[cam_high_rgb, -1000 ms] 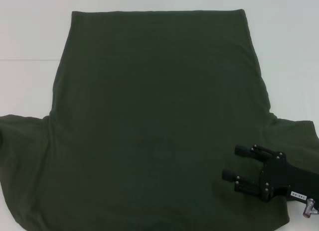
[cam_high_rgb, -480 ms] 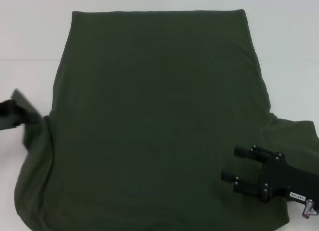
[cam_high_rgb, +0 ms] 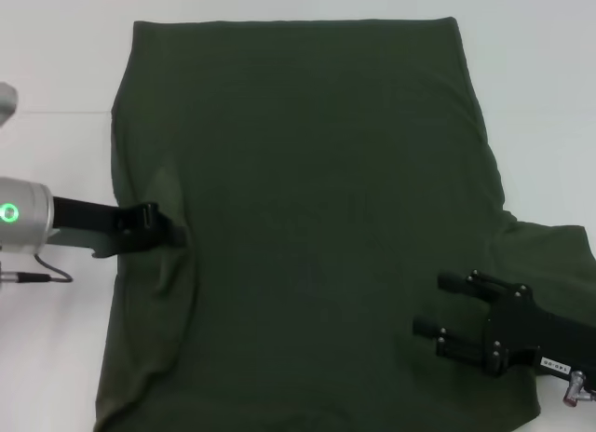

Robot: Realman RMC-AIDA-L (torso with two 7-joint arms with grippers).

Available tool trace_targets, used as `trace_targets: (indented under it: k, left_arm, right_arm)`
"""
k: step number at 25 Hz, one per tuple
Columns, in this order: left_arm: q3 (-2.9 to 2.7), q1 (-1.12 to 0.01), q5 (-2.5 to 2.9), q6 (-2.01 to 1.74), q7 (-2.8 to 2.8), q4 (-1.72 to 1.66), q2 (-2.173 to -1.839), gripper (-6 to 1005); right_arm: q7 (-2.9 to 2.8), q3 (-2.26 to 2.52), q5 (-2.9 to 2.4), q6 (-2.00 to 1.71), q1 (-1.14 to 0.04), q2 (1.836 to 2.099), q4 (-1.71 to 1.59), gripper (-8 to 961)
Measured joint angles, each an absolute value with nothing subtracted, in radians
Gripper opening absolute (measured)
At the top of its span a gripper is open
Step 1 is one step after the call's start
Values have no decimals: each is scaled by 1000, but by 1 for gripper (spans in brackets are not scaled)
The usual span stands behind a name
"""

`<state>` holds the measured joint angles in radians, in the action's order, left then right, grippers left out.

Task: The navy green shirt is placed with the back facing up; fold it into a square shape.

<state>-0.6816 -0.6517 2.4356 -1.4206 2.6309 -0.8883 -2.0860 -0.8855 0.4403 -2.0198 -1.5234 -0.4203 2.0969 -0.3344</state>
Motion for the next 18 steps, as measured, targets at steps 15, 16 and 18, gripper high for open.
trace_targets:
  k: [15, 16, 18]
  left_arm:
    - [-572, -594, 2168, -1386, 2412, -645, -2048, 346]
    - [-570, -585, 2146, -1390, 2400, -636, -2043, 416]
    - [-570, -569, 2132, -1394, 2387, -631, -2031, 464]
  right_arm:
    - [-882, 440, -2017, -1520, -420, 2097, -334, 774]
    - [-882, 440, -2017, -1520, -420, 2097, -334, 774]
    - [-882, 440, -2017, -1520, -420, 2097, -334, 774]
